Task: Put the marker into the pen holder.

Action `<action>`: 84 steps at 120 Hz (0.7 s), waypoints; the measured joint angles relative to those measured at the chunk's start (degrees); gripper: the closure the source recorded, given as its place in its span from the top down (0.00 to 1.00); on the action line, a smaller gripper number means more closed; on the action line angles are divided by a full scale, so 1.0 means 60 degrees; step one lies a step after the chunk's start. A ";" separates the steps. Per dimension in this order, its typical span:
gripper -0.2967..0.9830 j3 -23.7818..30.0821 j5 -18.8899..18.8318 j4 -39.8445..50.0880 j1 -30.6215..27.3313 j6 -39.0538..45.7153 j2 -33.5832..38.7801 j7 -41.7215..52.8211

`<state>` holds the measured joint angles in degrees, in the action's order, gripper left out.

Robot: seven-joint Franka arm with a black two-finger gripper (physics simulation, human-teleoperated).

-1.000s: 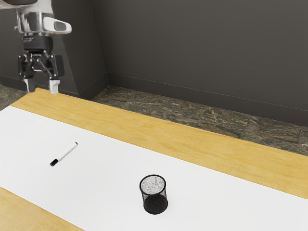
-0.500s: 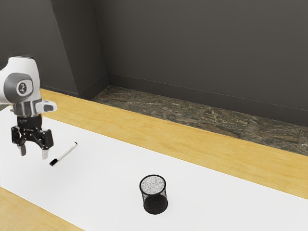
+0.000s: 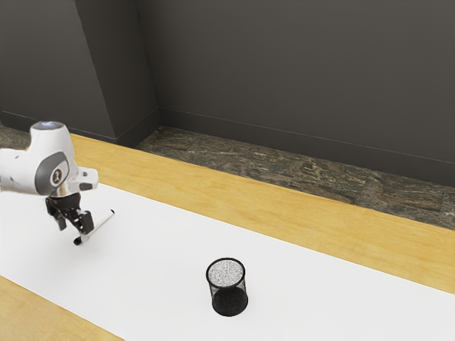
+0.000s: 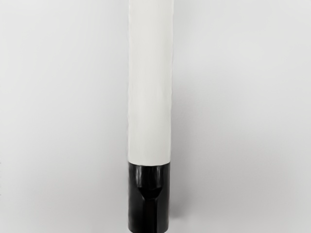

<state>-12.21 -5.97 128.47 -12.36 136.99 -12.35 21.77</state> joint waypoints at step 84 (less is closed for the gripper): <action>0.39 0.1029 0.0700 0.0031 -0.1234 0.1661 -0.0540 0.1402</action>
<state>-6.04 -1.78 128.66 -19.76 146.96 -15.59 30.18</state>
